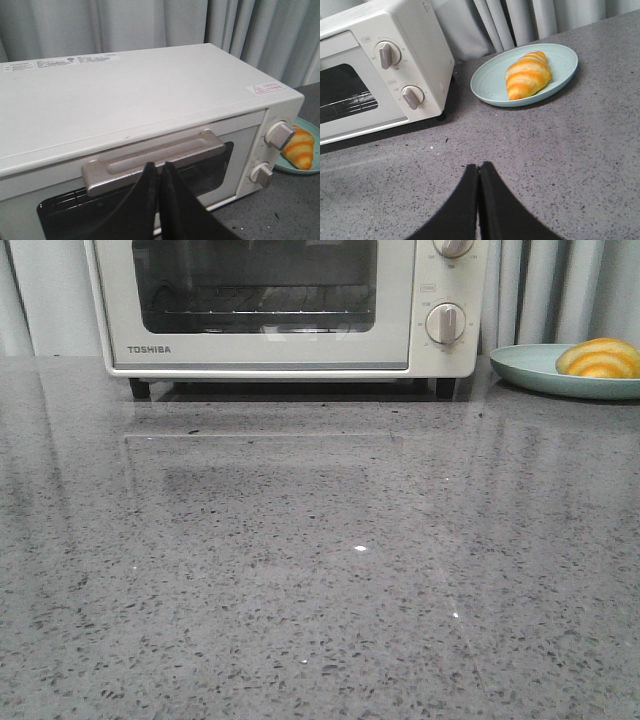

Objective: Put bread in oven
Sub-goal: 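Move the left gripper up to the toaster oven door handle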

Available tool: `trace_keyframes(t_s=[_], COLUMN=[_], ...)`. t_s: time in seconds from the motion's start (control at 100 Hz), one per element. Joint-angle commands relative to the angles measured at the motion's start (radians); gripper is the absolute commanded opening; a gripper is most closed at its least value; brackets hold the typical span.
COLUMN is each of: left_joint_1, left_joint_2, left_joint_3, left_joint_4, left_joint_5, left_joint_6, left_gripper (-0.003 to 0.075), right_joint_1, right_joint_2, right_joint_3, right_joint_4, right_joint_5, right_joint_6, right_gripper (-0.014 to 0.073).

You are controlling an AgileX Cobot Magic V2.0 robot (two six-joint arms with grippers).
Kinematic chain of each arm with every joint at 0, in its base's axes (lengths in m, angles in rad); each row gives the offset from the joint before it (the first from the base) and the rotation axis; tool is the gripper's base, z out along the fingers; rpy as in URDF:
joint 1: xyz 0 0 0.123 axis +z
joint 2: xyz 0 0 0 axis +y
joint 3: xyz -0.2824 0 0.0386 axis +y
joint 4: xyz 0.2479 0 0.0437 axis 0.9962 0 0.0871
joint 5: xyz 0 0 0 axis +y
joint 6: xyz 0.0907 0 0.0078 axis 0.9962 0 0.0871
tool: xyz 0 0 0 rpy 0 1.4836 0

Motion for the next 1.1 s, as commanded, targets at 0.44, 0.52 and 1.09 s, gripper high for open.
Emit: trace_keyframes(t_s=[0.44,0.52,1.09], left_joint_1=[-0.008,-0.005,-0.004], left_joint_2=[0.172,0.191,0.224], left_joint_3=[-0.16,-0.165,-0.16], left_joint_4=[-0.005,-0.005,0.047], left_joint_5=[-0.158,-0.155,0.059], left_joint_6=[0.0,0.0,0.0], left_gripper=[-0.0021,-0.0021,-0.0022], right_joint_1=[0.016,0.016,0.016], right_joint_2=[0.014,0.014,0.014], right_joint_3=[-0.035,-0.035,-0.035], right_joint_4=[-0.011,-0.011,-0.011], right_joint_5=[-0.068,-0.067,-0.062], right_joint_6=[0.003,0.003,0.003], right_gripper=[-0.0048,-0.0048,-0.0048])
